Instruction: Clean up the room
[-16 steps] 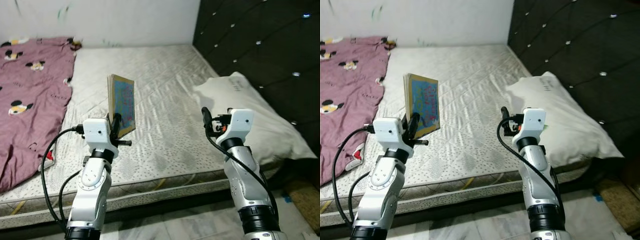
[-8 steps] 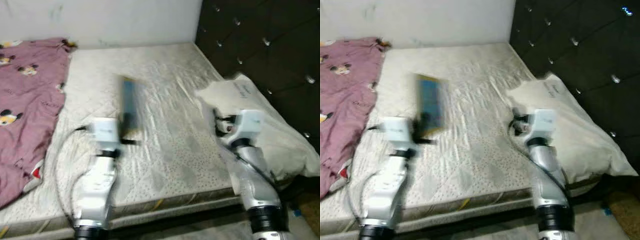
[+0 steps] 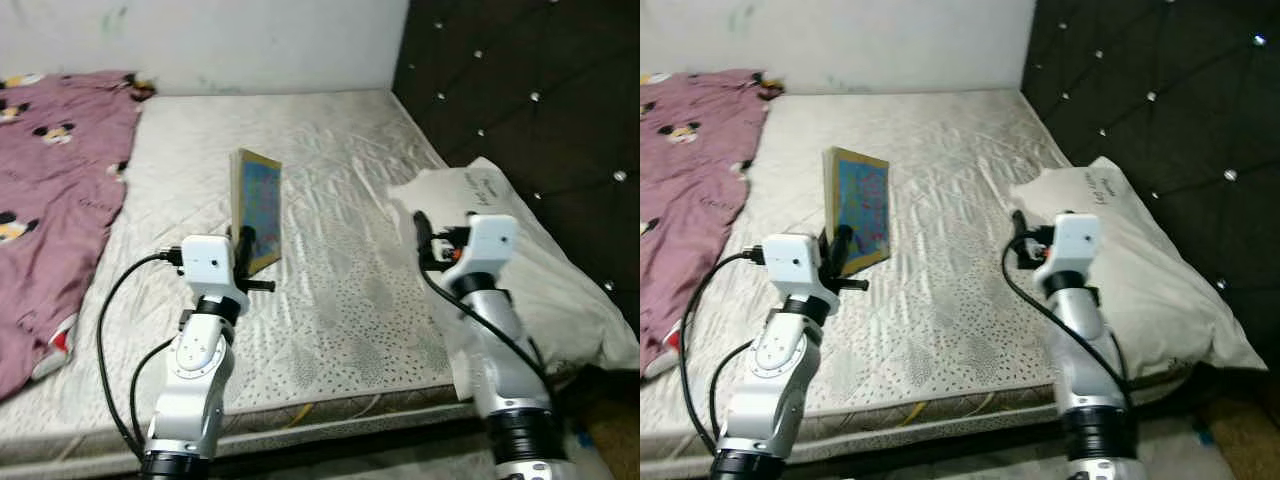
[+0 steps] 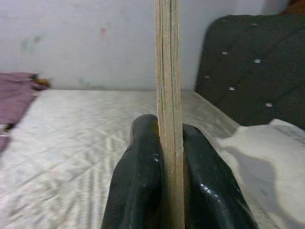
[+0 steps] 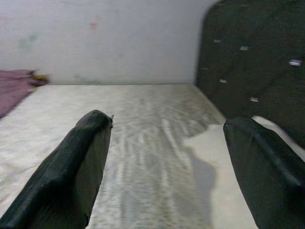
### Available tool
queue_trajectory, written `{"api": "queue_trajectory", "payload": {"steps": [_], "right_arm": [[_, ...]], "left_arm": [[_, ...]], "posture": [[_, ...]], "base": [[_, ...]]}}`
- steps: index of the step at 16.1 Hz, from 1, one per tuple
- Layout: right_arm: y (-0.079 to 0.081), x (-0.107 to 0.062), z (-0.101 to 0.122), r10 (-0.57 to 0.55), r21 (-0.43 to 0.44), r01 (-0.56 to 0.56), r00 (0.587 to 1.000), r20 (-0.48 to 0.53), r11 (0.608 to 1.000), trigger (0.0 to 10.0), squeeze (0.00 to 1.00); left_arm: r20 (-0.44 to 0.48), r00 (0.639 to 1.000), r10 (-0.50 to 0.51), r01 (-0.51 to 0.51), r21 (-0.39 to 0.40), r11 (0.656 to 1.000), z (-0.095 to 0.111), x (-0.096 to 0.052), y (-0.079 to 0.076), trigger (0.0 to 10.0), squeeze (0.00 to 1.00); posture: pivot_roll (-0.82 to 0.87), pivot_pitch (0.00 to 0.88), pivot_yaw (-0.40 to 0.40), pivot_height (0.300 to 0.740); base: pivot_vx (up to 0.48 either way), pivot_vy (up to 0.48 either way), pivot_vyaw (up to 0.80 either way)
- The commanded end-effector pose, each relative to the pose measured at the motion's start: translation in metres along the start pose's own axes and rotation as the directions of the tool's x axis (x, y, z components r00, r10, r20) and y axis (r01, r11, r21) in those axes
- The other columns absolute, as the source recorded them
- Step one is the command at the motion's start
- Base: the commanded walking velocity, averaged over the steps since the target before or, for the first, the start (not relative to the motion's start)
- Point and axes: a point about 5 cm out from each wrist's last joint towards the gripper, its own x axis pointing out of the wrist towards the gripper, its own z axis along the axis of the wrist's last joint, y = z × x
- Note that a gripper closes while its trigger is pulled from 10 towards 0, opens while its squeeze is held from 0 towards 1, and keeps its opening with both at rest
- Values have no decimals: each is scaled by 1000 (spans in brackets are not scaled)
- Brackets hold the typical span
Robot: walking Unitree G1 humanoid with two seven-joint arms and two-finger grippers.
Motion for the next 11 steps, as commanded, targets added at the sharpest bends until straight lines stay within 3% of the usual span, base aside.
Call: {"api": "queue_trajectory", "payload": {"steps": [1, 11], "right_arm": [[0, 2, 3, 4, -6, -4, 1000, 11, 1000, 10000, 0], [1, 3, 3, 6, -9, -6, 1000, 8, 1000, 10000, 0]], "left_arm": [[47, 999, 6, -6, 1, 1000, 9, 2, 1, 10000, 0], [48, 999, 2, -2, -6, 1000, 10, 3, 1, 10000, 0]], "posture": [[-79, 48, -18, 740], [-80, 42, -20, 740]], "base": [[0, -247, 0], [0, -256, 0]]}}
